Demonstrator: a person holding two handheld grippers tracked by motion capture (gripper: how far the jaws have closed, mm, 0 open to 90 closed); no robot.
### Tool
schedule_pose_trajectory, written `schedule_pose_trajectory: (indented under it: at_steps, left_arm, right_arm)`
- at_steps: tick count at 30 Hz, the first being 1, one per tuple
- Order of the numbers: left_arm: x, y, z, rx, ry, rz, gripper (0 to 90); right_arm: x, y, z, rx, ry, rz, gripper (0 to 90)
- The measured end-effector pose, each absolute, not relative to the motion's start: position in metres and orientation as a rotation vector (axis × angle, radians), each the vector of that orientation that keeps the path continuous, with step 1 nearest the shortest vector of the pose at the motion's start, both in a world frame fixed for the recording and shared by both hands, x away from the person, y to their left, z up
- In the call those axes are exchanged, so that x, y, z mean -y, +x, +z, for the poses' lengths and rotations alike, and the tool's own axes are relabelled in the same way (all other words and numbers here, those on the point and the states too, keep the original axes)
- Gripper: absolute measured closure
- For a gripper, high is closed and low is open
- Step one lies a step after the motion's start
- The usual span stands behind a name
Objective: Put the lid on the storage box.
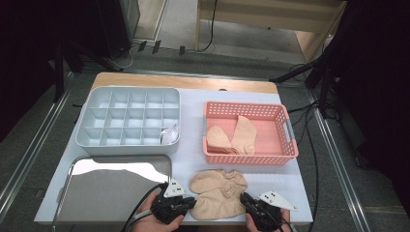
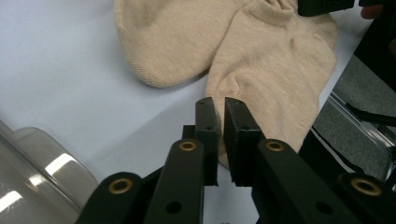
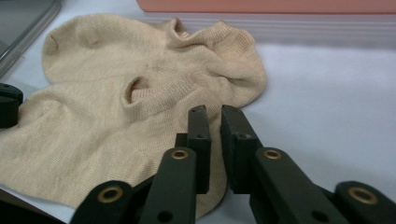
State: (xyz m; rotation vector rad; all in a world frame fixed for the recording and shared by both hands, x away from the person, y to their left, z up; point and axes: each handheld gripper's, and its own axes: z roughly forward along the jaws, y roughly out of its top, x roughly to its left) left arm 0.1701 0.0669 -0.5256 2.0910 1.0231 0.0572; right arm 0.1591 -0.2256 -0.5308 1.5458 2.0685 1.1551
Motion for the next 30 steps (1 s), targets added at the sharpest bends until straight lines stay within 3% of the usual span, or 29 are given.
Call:
schedule_pose_trajectory:
  at_steps: [30]
  left_arm:
    - [-0.078, 0.171, -0.513, -0.998, 2.013, 0.088, 90.0]
  right_arm:
    - [0.231, 0.147, -0.509, -1.924, 1.467, 1.281, 88.4]
